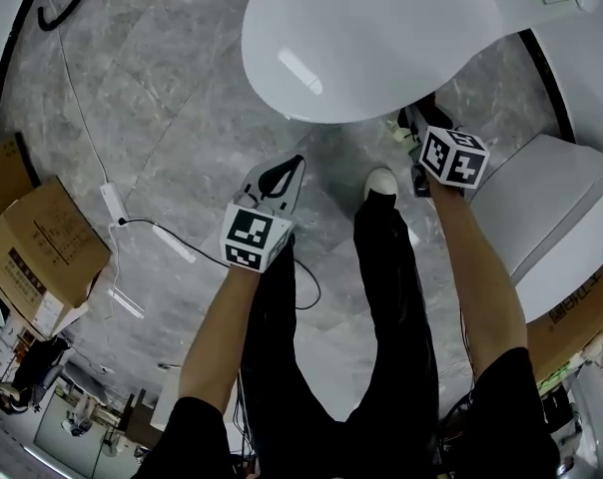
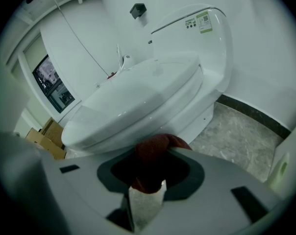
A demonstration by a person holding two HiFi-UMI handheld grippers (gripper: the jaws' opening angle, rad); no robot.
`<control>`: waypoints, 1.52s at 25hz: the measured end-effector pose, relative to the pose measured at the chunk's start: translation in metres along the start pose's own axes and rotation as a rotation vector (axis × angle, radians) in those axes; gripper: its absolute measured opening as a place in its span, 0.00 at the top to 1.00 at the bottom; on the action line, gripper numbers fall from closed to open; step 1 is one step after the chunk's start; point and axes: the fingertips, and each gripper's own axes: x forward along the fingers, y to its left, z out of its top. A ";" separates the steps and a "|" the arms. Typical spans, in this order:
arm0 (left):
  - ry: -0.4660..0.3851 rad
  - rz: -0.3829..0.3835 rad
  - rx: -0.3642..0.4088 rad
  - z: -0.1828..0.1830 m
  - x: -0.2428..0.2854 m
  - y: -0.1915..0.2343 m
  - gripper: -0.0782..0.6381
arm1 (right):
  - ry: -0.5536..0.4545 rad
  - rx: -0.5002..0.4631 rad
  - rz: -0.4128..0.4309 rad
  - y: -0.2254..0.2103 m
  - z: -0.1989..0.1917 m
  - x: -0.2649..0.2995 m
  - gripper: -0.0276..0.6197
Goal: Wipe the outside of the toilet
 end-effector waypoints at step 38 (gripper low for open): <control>-0.030 0.058 -0.064 -0.066 -0.177 0.176 0.89 | 0.082 0.114 -0.026 0.233 -0.067 0.060 0.77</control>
